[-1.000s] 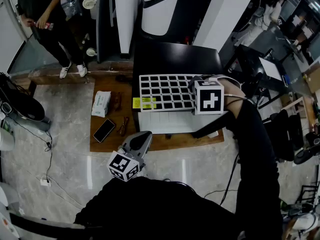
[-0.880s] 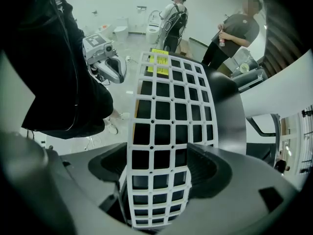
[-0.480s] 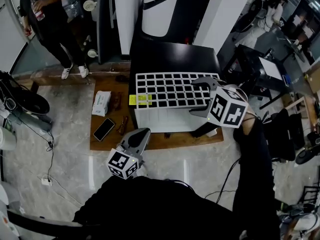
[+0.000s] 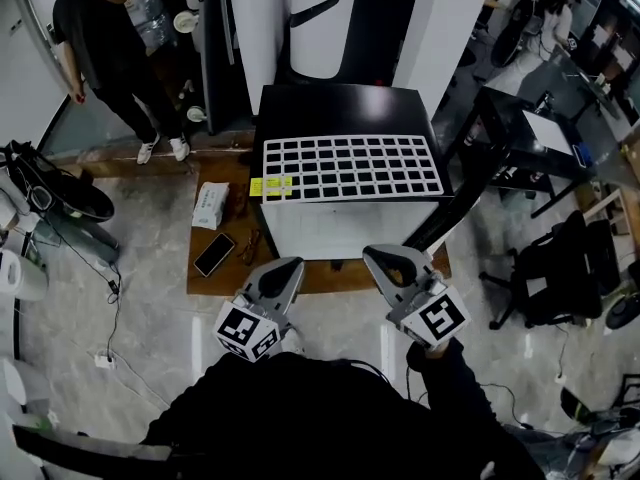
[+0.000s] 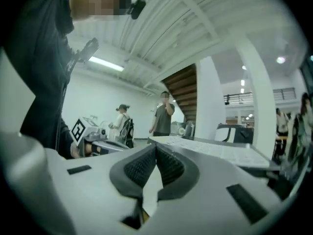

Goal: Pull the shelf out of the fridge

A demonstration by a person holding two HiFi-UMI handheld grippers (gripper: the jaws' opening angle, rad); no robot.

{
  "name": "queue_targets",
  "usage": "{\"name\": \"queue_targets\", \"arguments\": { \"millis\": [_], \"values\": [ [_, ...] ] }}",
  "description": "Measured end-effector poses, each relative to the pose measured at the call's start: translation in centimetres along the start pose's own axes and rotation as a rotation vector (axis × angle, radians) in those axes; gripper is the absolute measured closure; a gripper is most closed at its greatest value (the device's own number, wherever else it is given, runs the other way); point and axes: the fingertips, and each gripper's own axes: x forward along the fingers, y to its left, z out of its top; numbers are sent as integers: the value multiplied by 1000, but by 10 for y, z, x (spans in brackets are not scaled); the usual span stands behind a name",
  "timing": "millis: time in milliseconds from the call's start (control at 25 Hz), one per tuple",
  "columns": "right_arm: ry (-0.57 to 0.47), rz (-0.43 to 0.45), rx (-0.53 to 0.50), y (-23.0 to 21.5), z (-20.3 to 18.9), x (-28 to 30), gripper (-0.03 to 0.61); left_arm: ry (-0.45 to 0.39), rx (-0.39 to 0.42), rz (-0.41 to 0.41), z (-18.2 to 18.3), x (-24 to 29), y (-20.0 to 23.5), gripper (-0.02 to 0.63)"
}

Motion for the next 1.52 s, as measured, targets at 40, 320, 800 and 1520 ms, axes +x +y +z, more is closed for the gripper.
{"name": "queue_targets", "arguments": {
  "millis": [40,320,800,1520],
  "values": [
    [-40,-41,76,5,-8,-7,572,0,4,-4,-2,-2,-9,607],
    [-77,-66,251,51,-46,-22,572,16,2,-27,-17,-27,-43,607],
    [-84,15,218,76,-49,-64,572,42,-13,-11,-38,-33,-102,607],
    [-61,36,144,98,-57,-88,572,47,20,-41,-50,-35,-135,607]
  ]
}}
